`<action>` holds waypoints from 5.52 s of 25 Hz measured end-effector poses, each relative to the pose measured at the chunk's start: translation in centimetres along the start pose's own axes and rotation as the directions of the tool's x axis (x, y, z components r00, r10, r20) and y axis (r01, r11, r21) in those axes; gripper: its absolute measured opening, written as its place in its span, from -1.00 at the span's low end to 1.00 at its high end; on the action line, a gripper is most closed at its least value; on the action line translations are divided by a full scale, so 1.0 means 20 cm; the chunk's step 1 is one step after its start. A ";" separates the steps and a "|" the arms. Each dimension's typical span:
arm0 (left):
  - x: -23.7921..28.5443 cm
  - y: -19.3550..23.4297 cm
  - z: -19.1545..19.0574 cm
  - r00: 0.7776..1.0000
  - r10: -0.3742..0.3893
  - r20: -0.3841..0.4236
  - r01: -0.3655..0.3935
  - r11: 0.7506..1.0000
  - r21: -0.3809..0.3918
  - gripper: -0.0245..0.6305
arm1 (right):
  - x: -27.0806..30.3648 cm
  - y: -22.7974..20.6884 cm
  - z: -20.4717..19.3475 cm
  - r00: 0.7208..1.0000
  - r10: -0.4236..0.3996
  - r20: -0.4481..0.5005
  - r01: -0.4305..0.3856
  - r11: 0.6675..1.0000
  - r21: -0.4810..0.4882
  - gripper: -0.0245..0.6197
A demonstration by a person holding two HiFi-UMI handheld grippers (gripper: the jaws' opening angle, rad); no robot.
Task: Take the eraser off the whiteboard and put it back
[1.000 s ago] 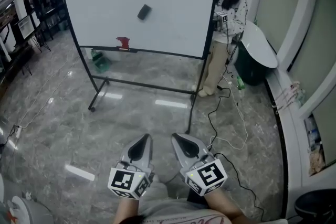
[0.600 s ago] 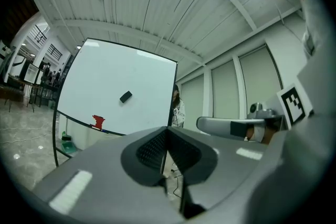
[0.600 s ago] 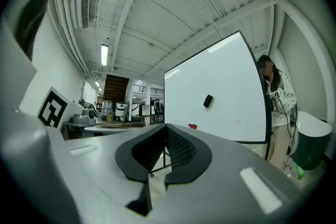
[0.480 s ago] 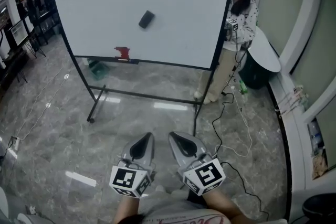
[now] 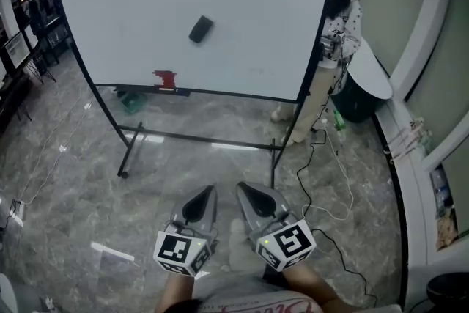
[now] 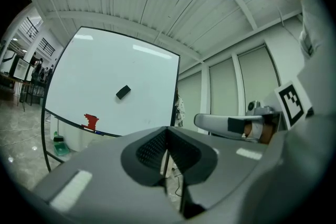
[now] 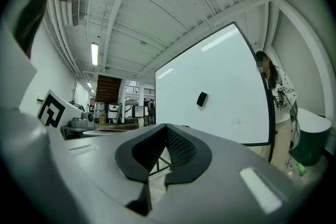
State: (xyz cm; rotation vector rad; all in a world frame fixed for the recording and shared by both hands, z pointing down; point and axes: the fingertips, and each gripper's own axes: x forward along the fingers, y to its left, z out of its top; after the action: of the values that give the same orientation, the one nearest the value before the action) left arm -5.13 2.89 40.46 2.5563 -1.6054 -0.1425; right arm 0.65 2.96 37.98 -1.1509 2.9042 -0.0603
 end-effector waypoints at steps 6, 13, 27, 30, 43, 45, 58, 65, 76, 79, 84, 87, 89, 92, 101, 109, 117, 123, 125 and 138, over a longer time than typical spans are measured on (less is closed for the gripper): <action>0.17 0.17 -0.01 1.000 0.018 0.021 -0.017 1.000 -0.015 -0.93 | 0.19 -0.10 -0.01 1.000 0.029 -0.003 -0.029 0.999 -0.024 -0.92; 0.50 0.36 0.09 0.999 -0.014 0.037 0.013 0.999 0.032 -0.93 | 0.51 -0.32 0.02 0.998 0.061 -0.010 -0.061 0.997 -0.038 -0.92; 1.22 0.83 0.50 0.987 0.081 0.136 -0.110 0.969 0.222 -0.63 | 1.04 -0.78 0.17 0.993 0.117 0.008 -0.116 0.991 -0.068 -0.92; 1.35 0.91 0.54 0.988 0.089 0.127 -0.122 0.950 0.286 -0.49 | 1.11 -0.84 0.16 0.992 0.125 0.000 -0.124 0.990 -0.068 -0.92; 1.76 1.20 0.76 0.989 0.135 0.053 -0.142 0.822 0.552 -0.26 | 1.36 -1.03 0.19 0.998 0.068 0.013 -0.067 0.996 -0.060 -0.92; 1.82 1.24 0.75 0.989 0.148 0.032 -0.138 0.793 0.593 -0.23 | 1.39 -1.05 0.21 0.998 0.054 0.020 -0.052 0.997 -0.058 -0.92; 1.99 1.35 0.74 0.984 0.179 0.005 -0.136 0.725 0.675 -0.23 | 1.46 -1.13 0.23 0.999 -0.019 0.039 0.021 0.998 -0.051 -0.92; 2.01 1.36 0.74 0.982 0.189 0.013 -0.148 0.728 0.670 -0.24 | 1.49 -1.12 0.21 1.000 -0.012 0.024 0.013 0.998 -0.056 -0.92; 1.80 1.28 0.70 0.986 0.148 0.077 -0.166 0.866 0.471 -0.24 | 1.47 -1.08 0.19 1.000 -0.009 0.007 0.009 0.997 -0.079 -0.92; 1.73 1.25 0.65 0.987 0.135 0.084 -0.157 0.917 0.367 -0.24 | 1.47 -1.07 0.19 1.000 -0.011 0.003 0.011 0.996 -0.084 -0.92; 1.63 1.21 0.59 0.990 0.124 0.072 -0.139 0.949 0.284 -0.24 | 1.45 -1.04 0.18 1.000 -0.006 -0.002 0.006 0.996 -0.089 -0.92; 1.58 1.19 0.54 0.990 0.120 0.069 -0.133 0.965 0.226 -0.24 | 1.44 -1.02 0.17 1.000 -0.005 -0.007 0.005 0.996 -0.092 -0.92; 1.54 1.19 0.51 0.990 0.125 0.071 -0.135 0.975 0.179 -0.24 | 1.43 -1.01 0.17 1.000 -0.005 -0.008 0.004 0.996 -0.094 -0.92; 1.49 1.17 0.48 0.990 0.122 0.072 -0.132 0.980 0.149 -0.24 | 1.42 -0.98 0.16 1.000 -0.006 -0.007 0.006 0.996 -0.092 -0.92; 1.44 1.12 0.46 0.992 0.106 0.065 -0.115 0.980 0.163 -0.24 | 1.39 -0.94 0.14 1.000 -0.017 -0.007 0.017 0.996 -0.087 -0.92; 1.44 1.10 0.44 0.992 0.111 0.055 -0.120 0.973 0.197 -0.24 | 1.35 -0.95 0.13 0.999 -0.034 -0.015 0.033 0.996 -0.079 -0.92; 1.50 1.13 0.54 0.988 0.133 0.080 -0.149 0.956 0.253 -0.24 | 1.34 -0.98 0.13 0.999 -0.040 -0.004 0.039 0.997 -0.061 -0.92; 1.61 1.15 0.63 0.987 0.134 0.087 -0.156 0.934 0.322 -0.24 | 1.35 -1.01 0.14 0.999 -0.045 -0.002 0.045 0.997 -0.058 -0.92; 1.65 1.17 0.66 0.986 0.141 0.089 -0.163 0.925 0.342 -0.24 | 1.36 -1.03 0.14 0.999 -0.049 -0.004 0.049 0.997 -0.053 -0.92; 1.94 1.31 0.78 0.980 0.178 0.093 -0.199 0.915 0.350 -0.24 | 1.39 -1.13 0.15 0.997 -0.082 0.005 0.083 0.995 -0.053 -0.92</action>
State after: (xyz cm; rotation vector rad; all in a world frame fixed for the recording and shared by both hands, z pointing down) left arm -13.86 -44.21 28.34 2.6460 -2.0594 0.1052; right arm -4.05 -32.51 35.93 -1.2778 2.8721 0.0173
